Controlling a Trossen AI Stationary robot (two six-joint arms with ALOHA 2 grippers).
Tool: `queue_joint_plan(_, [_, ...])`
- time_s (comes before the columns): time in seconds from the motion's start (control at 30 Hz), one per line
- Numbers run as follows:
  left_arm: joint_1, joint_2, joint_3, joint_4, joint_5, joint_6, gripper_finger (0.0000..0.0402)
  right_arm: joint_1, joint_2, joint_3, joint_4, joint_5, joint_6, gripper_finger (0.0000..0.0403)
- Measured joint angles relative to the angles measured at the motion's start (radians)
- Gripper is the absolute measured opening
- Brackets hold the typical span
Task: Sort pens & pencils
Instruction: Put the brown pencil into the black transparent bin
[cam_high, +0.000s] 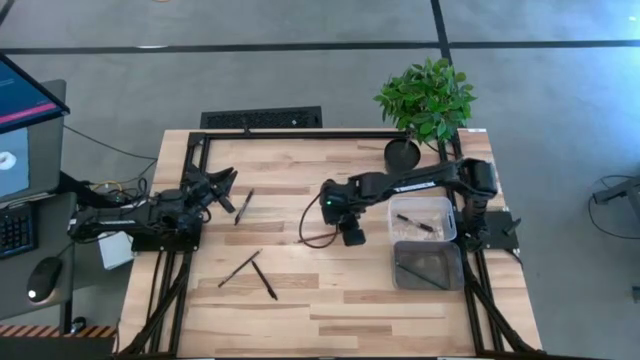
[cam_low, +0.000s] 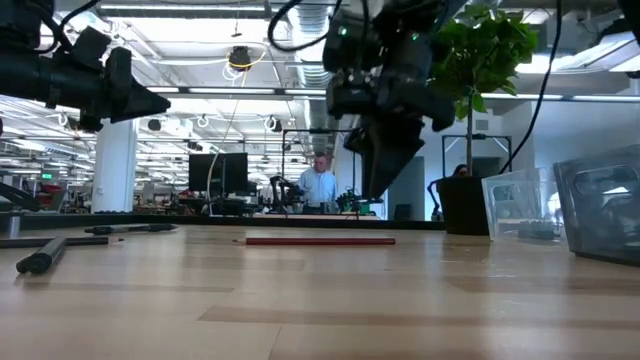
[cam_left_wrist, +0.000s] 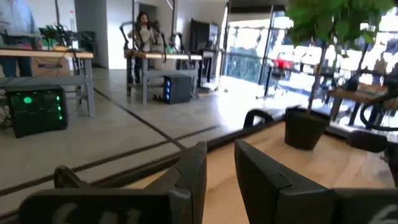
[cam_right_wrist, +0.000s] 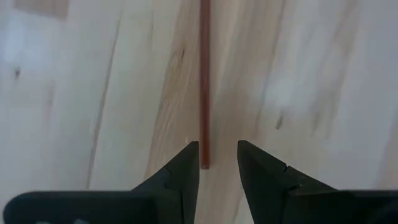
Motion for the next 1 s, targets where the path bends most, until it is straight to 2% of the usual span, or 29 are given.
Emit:
queue_joint_plan(0.2, [0.0, 0.038, 0.0, 0.001, -0.002, 0.0, 0.0073, 0.009, 0.053, 0.0, 0.011, -0.043, 0.026, 0.0134])
queue_joint_plan(0.57, [0.0, 0.088, 0.0, 0.001, -0.003, -0.002, 0.0073, 0.018, 0.124, -0.001, 0.037, -0.044, 0.027, 0.0134])
queue_joint_plan(1.0, [0.0, 0.097, 0.0, 0.001, -0.002, 0.004, 0.0073, 0.019, 0.135, 0.002, 0.059, -0.044, 0.027, 0.0134])
